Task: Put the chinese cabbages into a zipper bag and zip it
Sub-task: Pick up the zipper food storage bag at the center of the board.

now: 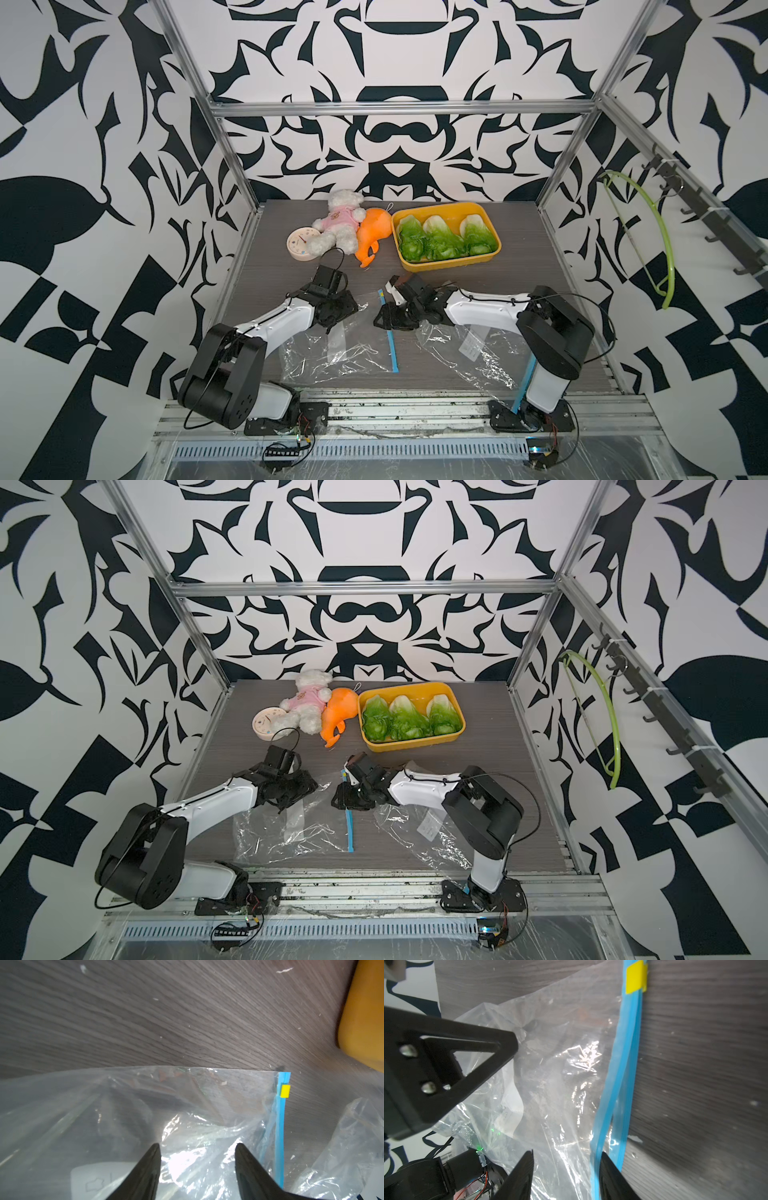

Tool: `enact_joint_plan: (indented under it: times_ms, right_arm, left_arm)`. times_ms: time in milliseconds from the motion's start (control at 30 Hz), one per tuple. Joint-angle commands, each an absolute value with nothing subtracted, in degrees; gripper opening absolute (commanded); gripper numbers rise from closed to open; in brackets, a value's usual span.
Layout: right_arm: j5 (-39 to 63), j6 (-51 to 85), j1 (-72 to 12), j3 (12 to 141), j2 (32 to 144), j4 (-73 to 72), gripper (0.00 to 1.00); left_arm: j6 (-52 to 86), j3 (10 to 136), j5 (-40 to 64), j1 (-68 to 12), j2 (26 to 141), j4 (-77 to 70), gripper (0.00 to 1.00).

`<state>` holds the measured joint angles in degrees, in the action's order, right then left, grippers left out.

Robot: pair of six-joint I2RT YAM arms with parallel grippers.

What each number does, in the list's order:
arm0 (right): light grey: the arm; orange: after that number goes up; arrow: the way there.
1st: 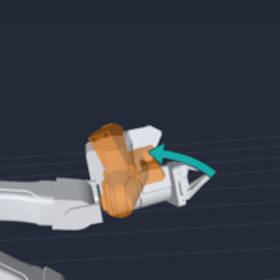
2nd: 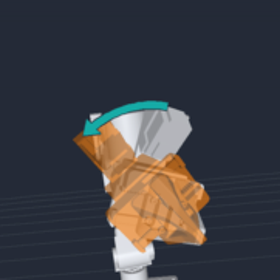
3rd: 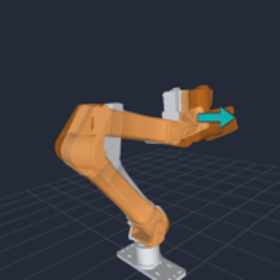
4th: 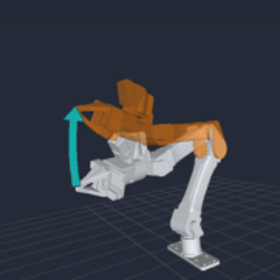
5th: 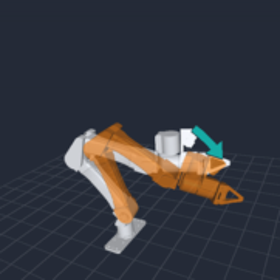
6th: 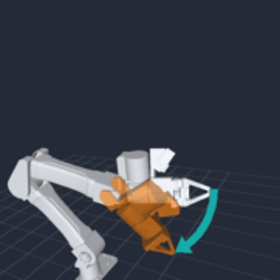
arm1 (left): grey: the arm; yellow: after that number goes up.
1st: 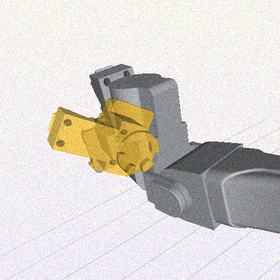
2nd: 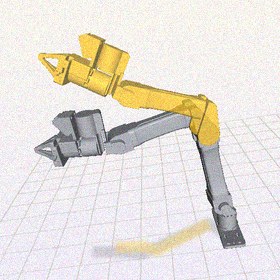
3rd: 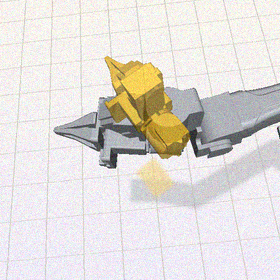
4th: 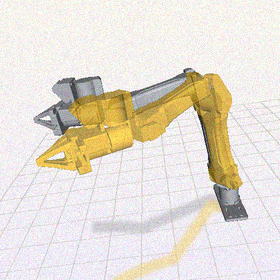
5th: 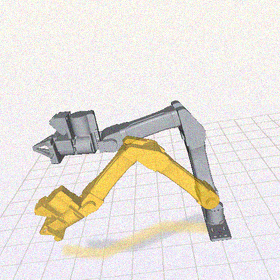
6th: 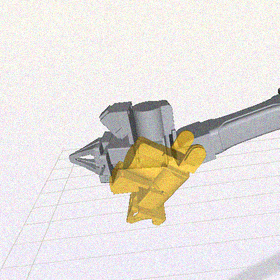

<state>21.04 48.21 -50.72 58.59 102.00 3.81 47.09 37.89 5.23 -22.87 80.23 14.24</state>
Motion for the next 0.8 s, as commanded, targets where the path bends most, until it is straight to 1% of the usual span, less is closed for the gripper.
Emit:
enact_joint_plan:
  times_ms: [0, 133, 233, 333, 500, 633, 767]
  right_arm:
    - [23.39, 47.49, -50.81, 60.74, 102.06, 0.58, 0.47]
    - [25.0, 48.93, -50.87, 61.19, 103.62, -1.61, 0.45]
    - [24.7, 49.47, -50.89, 61.61, 105.01, -1.07, 0.4]
    - [23.11, 49.62, -50.63, 61.05, 105.46, -0.41, 0.39]
    - [22.19, 49.6, -50.1, 60.99, 107.2, -0.64, 0.31]
    - [21.92, 50.22, -49.85, 61.03, 107.52, -1.95, 0.21]
    - [22.38, 53.78, -48.7, 58.62, 106.46, -6.8, 0.07]
  left_arm:
    - [46.49, 37.32, 5.84, -22.68, 80.94, 13.75, 0.59]
    - [46.69, 37.26, 6.5, -22.68, 81.88, 12.85, 0.58]
    - [46.69, 37.25, 6.59, -22.68, 82.26, 12.66, 0.57]
    - [46.67, 37.27, 6.59, -22.68, 82.16, 12.83, 0.56]
    - [46.63, 37.0, 6.24, -22.59, 81.92, 12.98, 0.55]
    - [46.45, 37.24, 6.1, -22.54, 81.93, 13.22, 0.55]
    - [46.07, 37.61, 5.68, -22.41, 81.67, 13.92, 0.55]
